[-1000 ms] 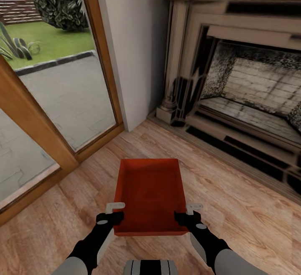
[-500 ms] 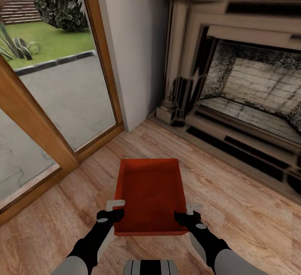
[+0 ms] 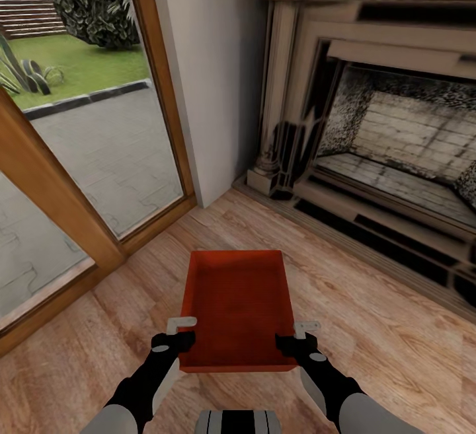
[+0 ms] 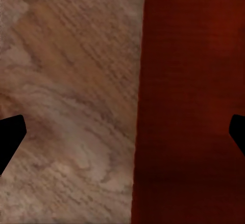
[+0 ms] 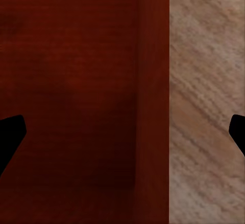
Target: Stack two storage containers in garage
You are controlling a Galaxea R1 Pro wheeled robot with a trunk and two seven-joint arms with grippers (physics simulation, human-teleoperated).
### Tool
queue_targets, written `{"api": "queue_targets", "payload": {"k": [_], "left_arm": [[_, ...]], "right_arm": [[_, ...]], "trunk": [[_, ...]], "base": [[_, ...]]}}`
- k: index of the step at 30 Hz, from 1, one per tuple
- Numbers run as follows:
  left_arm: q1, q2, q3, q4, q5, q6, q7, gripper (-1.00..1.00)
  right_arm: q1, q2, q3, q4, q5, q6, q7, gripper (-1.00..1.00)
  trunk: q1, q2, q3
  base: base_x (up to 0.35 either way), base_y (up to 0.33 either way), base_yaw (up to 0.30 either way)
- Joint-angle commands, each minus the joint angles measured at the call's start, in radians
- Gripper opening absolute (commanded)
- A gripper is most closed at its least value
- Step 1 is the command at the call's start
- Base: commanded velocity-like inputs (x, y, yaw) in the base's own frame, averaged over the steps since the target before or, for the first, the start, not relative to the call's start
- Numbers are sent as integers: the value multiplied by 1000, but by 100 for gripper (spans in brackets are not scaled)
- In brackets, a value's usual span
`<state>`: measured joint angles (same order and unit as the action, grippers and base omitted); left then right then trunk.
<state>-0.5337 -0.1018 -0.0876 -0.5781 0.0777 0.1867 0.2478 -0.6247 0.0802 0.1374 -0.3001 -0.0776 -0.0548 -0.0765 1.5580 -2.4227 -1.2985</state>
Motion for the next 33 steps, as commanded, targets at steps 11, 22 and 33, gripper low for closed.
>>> {"api": "queue_targets", "payload": {"k": [11, 22, 33], "left_arm": [[0, 14, -4, 18, 8, 7, 8, 100], [0, 13, -4, 18, 6, 7, 8, 100], [0, 13, -6, 18, 3, 4, 7, -100]], "right_arm": [[0, 0, 8, 1, -8, -3, -6, 100], [0, 0, 7, 1, -13, -5, -6, 100], [-1, 0, 6, 1, -14, -10, -8, -100]], "trunk": [[0, 0, -1], [0, 0, -1], [0, 0, -1]], "base": [[0, 0, 0], [0, 0, 0], [0, 0, 0]]}}
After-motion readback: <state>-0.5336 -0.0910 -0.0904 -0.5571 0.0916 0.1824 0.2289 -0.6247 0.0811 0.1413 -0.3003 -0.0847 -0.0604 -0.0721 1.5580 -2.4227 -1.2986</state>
